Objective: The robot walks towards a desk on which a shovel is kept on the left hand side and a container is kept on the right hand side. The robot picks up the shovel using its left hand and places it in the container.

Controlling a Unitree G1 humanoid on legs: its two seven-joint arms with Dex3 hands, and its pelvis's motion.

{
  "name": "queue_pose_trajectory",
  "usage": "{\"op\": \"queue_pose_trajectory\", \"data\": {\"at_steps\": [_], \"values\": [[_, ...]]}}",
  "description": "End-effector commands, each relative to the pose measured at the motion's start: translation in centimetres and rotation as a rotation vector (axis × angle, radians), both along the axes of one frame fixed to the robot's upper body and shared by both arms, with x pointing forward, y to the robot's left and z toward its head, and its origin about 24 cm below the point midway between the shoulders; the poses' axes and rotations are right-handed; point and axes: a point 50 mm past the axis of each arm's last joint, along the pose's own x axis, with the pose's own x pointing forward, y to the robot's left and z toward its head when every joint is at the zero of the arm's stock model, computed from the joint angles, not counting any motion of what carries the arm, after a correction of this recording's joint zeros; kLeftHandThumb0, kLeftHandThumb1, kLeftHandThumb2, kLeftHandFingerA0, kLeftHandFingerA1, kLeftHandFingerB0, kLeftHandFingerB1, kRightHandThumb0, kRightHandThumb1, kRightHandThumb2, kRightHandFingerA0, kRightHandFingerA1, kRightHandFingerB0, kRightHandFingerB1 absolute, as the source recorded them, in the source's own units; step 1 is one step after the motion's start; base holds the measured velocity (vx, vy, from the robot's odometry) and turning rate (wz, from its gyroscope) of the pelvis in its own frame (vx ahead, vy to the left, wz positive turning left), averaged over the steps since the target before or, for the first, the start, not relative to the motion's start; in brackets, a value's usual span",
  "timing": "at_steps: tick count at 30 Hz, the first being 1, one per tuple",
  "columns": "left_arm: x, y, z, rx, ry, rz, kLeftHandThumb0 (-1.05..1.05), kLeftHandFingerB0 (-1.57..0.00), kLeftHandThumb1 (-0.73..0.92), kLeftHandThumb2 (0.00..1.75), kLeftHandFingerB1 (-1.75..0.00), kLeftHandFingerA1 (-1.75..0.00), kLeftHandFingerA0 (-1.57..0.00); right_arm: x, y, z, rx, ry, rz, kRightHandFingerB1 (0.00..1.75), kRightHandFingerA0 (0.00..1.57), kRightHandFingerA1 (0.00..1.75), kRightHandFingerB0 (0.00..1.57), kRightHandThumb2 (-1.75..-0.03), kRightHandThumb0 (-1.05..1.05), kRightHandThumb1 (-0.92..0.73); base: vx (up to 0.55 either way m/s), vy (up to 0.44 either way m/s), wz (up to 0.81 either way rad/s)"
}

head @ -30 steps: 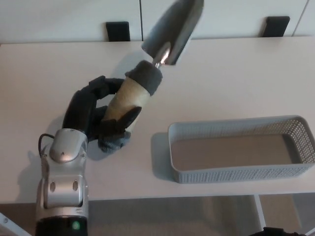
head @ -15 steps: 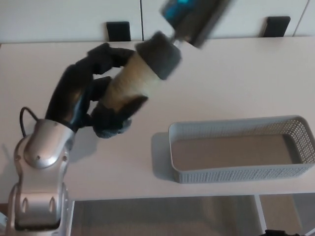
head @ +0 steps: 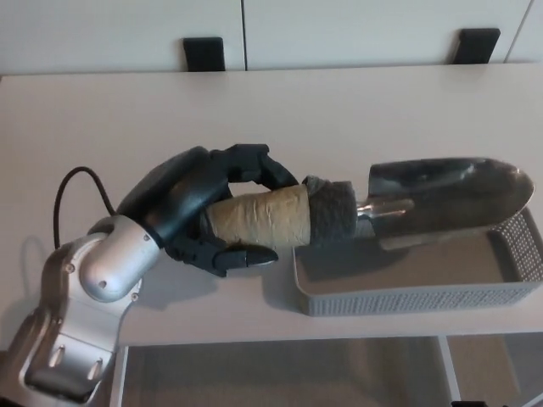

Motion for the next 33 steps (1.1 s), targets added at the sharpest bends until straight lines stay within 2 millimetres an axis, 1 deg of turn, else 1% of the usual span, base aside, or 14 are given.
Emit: {"op": "queue_pose_trajectory", "data": {"at_steps": [1, 2, 6, 8, 10, 15, 16, 18, 21, 26, 28, 29, 31, 33], "values": [[0.3, -0.3, 0.4, 0.042, -0.094, -0.014, -0.08, -0.83, 0.71, 0.61, -0.91, -1.44, -0.84, 0.0, -0.6, 0.1, -0.023, 0.003, 0.008, 0.52, 0.73, 0.6, 0.59, -0.55, -0.2, -0.58, 0.0, 0.0, 0.0], [0.3, -0.4, 0.2, 0.06, -0.085, -0.003, -0.11, -0.84, 0.71, 0.61, -0.77, -1.42, -0.84, -0.1, -0.6, 0.2, -0.018, 0.008, 0.002, 0.52, 0.71, 0.59, 0.59, -0.56, -0.2, -0.58, 0.0, 0.0, 0.0], [0.3, -0.5, 0.1, 0.087, -0.102, -0.005, -0.14, -0.85, 0.71, 0.61, -0.76, -1.45, -0.82, -0.1, -0.5, 0.2, -0.02, 0.008, 0.006, 0.52, 0.7, 0.59, 0.58, -0.56, -0.2, -0.58, 0.0, 0.0, 0.0], [0.3, -0.6, 0.1, 0.099, -0.108, -0.002, -0.15, -0.82, 0.72, 0.61, -0.84, -1.5, -0.79, 0.0, -0.6, 0.3, -0.026, 0.006, 0.014, 0.51, 0.71, 0.59, 0.57, -0.56, -0.21, -0.58, 0.0, 0.0, 0.0], [0.4, -0.6, 0.3, 0.12, -0.118, 0.0, -0.18, -0.82, 0.71, 0.63, -0.76, -1.47, -0.79, 0.2, -0.6, 0.3, -0.031, 0.004, 0.014, 0.51, 0.71, 0.58, 0.57, -0.56, -0.21, -0.58, 0.0, 0.0, 0.0], [0.5, -1.3, 0.7, 0.181, -0.152, -0.014, -0.19, -0.83, 0.71, 0.63, -0.8, -1.48, -0.79, 0.4, -0.7, 0.5, -0.034, 0.001, 0.014, 0.51, 0.69, 0.58, 0.57, -0.56, -0.21, -0.58, 0.0, 0.0, 0.0], [0.4, -1.5, 0.8, 0.214, -0.151, -0.021, -0.19, -0.85, 0.71, 0.64, -0.73, -1.47, -0.8, 0.3, -0.7, 0.5, -0.037, -0.002, 0.022, 0.51, 0.7, 0.58, 0.57, -0.56, -0.2, -0.59, 0.0, 0.0, 0.0], [0.3, -2.1, 1.0, 0.271, -0.207, -0.043, -0.2, -0.88, 0.65, 0.6, -0.63, -1.35, -0.9, 0.3, -0.7, 0.5, -0.035, 0.004, 0.012, 0.51, 0.71, 0.59, 0.57, -0.56, -0.21, -0.58, 0.0, 0.0, 0.0], [0.5, -2.6, 1.3, 0.341, -0.227, -0.061, -0.24, -0.87, 0.66, 0.6, -0.57, -1.18, -0.89, 0.5, -0.8, 0.5, -0.039, 0.003, 0.015, 0.51, 0.71, 0.59, 0.57, -0.55, -0.21, -0.59, 0.0, 0.0, 0.0], [0.7, -3.6, 1.6, 0.397, -0.306, -0.081, -0.26, -0.84, 0.65, 0.6, -0.54, -1.27, -0.93, 0.7, -0.8, 0.6, -0.048, -0.001, 0.032, 0.51, 0.71, 0.59, 0.57, -0.56, -0.21, -0.59, 0.0, 0.0, 0.0], [0.8, -3.9, 1.5, 0.433, -0.321, -0.09, -0.3, -0.77, 0.7, 0.61, -0.47, -1.08, -1.04, 0.7, -0.7, 0.6, -0.047, 0.001, 0.033, 0.51, 0.7, 0.59, 0.56, -0.57, -0.22, -0.58, 0.0, 0.0, 0.0], [0.8, -4.0, 1.4, 0.438, -0.328, -0.092, -0.3, -0.77, 0.7, 0.61, -0.47, -1.08, -1.04, 0.7, -0.7, 0.7, -0.046, 0.002, 0.031, 0.51, 0.7, 0.59, 0.56, -0.57, -0.22, -0.58, 0.0, 0.0, 0.0], [0.8, -4.2, 1.4, 0.443, -0.319, -0.088, -0.35, -0.83, 0.74, 0.62, -0.52, -1.03, -1.04, 0.7, -0.7, 0.7, -0.048, 0.002, 0.031, 0.51, 0.7, 0.58, 0.57, -0.56, -0.21, -0.58, 0.0, 0.0, 0.0], [0.7, -4.5, 1.3, 0.424, -0.31, -0.094, -0.31, -0.89, 0.74, 0.62, -0.54, -1.15, -1.0, 0.7, -0.7, 0.9, -0.054, 0.004, 0.034, 0.5, 0.71, 0.59, 0.58, -0.56, -0.2, -0.59, 0.0, 0.0, 0.0]]}}
